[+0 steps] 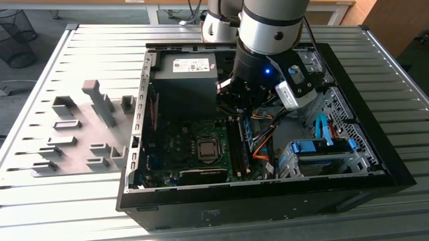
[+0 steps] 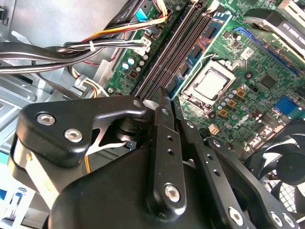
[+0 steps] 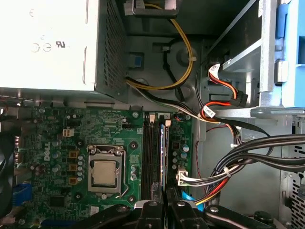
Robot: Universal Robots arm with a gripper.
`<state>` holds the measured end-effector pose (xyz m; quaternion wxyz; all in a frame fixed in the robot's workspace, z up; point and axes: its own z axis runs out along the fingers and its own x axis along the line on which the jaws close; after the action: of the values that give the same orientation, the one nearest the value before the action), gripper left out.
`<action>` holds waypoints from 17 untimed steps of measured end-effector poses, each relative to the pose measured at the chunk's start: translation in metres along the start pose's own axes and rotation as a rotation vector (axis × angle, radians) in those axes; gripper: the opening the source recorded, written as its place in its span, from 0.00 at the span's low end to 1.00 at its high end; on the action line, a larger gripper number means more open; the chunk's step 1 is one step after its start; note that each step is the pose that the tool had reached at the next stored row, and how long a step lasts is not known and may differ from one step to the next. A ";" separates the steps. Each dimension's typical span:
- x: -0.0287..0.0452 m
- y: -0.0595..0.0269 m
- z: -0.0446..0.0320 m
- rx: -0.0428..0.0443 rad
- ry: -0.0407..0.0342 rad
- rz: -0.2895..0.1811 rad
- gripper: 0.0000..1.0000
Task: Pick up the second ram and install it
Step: 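Insert the second ram into the second slot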
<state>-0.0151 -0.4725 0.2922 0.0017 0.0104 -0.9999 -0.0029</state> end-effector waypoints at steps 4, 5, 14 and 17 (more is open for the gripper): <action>0.0000 0.0000 0.0000 0.0000 0.0000 0.000 0.14; 0.0000 0.0000 0.0000 0.0001 0.0000 0.000 0.14; 0.0051 0.0000 0.0150 -0.0001 0.0062 0.009 0.14; 0.0057 -0.0012 0.0173 -0.0001 0.0068 0.010 0.14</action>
<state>-0.0208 -0.4736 0.2749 0.0051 0.0057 -1.0000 -0.0029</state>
